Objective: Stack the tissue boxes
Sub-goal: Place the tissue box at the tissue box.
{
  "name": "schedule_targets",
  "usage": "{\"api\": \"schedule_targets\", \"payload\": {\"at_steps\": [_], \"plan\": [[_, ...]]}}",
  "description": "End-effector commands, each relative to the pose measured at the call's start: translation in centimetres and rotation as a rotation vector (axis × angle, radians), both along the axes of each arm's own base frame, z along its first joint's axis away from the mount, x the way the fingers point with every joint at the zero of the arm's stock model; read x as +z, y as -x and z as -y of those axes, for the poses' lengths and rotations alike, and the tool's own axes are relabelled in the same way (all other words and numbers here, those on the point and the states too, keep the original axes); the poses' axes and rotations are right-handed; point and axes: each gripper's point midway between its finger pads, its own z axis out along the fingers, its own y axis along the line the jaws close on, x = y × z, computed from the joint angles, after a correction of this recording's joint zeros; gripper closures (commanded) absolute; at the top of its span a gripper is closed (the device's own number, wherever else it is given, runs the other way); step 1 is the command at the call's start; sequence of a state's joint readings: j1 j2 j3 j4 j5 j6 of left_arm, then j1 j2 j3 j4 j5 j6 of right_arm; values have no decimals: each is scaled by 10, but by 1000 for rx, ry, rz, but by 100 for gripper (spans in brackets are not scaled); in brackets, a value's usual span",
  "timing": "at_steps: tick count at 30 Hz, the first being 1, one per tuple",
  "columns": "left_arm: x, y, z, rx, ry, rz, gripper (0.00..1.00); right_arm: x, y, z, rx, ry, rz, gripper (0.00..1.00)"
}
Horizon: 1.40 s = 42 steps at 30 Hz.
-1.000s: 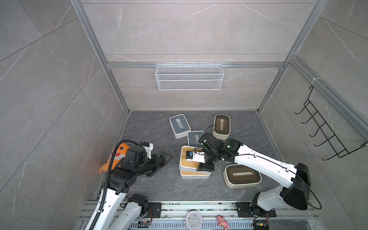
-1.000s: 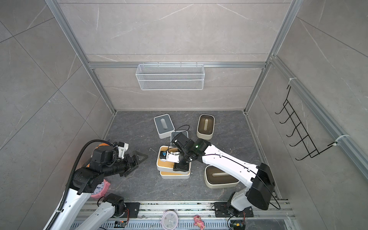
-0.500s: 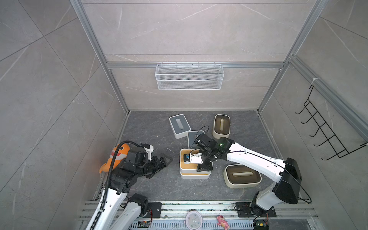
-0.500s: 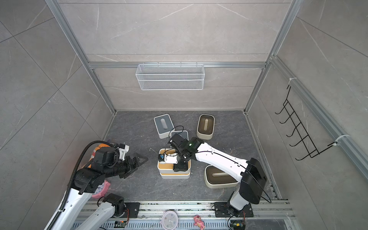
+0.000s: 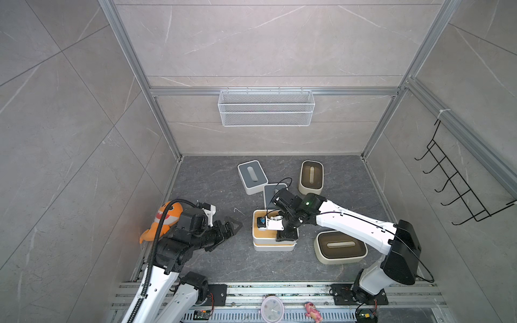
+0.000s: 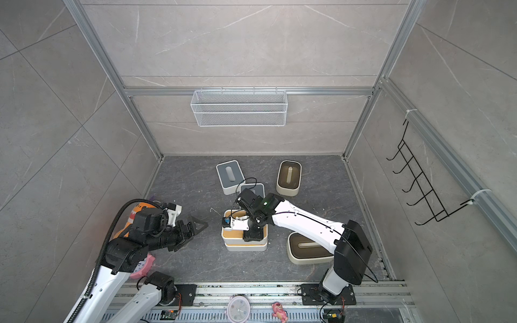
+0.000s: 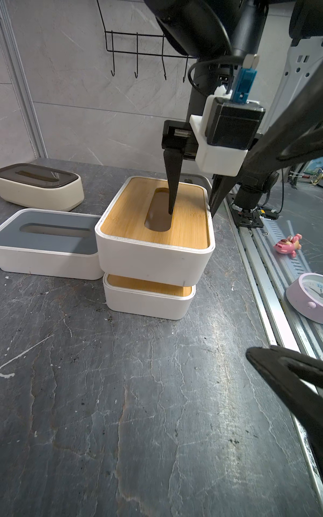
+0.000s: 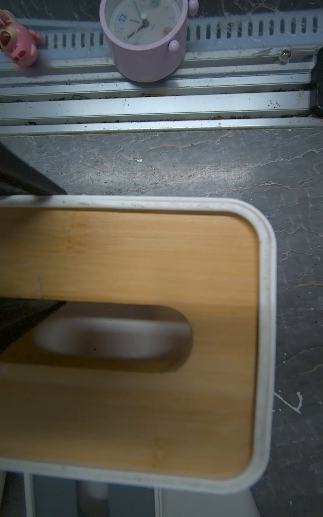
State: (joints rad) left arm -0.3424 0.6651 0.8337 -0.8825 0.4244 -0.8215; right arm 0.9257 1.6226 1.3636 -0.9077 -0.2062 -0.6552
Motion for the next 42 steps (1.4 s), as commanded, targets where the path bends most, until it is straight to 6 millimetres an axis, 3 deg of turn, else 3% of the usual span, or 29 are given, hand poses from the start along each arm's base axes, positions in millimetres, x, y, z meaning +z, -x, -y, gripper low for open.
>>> {"api": "schedule_targets", "payload": {"at_steps": [1,42], "plan": [[3,-4,2,-14,8,31,0,-1,-1,-7,12,-24,12,55],[-14,-3,4,-28,0,-9,0,-15,2,-8,-3,-16,-24,56]]}}
